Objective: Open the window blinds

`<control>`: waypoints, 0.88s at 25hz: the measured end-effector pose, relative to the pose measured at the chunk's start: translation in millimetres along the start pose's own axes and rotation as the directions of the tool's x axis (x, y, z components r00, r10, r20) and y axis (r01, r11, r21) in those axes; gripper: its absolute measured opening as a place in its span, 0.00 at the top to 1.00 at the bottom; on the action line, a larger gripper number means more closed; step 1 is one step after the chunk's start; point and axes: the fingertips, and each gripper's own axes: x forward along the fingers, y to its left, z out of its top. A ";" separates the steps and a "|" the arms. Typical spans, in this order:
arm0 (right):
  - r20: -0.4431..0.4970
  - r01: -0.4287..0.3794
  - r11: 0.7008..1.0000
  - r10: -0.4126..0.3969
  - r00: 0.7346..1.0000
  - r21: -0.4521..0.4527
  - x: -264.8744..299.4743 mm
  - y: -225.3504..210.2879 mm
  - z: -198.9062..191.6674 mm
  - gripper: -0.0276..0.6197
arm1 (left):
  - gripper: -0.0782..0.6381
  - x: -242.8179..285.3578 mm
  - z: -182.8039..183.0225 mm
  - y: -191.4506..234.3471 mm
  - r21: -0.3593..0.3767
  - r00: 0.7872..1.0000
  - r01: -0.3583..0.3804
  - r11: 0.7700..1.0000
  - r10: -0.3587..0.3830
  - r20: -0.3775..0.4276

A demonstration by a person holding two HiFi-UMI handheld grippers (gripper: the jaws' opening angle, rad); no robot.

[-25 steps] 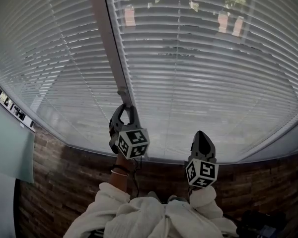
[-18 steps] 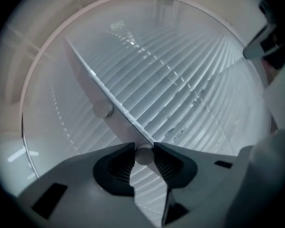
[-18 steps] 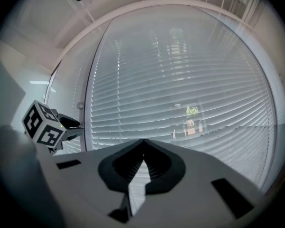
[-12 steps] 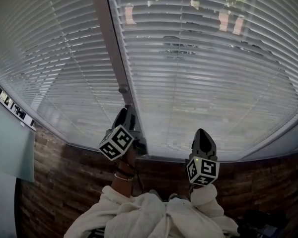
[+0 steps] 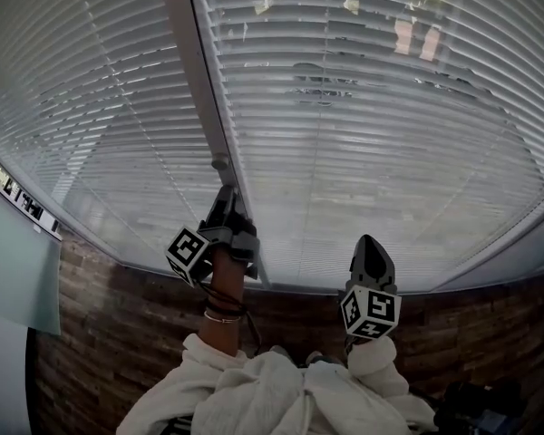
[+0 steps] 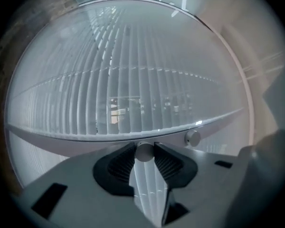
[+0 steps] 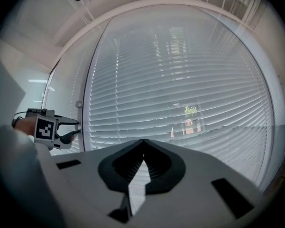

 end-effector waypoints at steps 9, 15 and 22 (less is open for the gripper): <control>0.006 0.013 1.000 -0.013 1.000 -0.001 2.4 -4.3 0.7 0.94 | 0.72 0.4 -0.5 -5.0 0.816 0.963 -0.176 0.550 0.269 0.027; 0.009 0.005 1.000 -0.005 1.000 0.004 2.4 -1.2 2.0 0.94 | 0.72 -0.6 -5.5 -9.5 0.916 0.951 -0.180 0.358 0.301 0.069; 0.011 0.014 1.000 -0.014 1.000 0.003 -0.1 -4.1 -1.1 0.94 | 0.72 -1.6 -9.2 -7.9 0.949 0.951 -0.175 0.262 0.294 0.094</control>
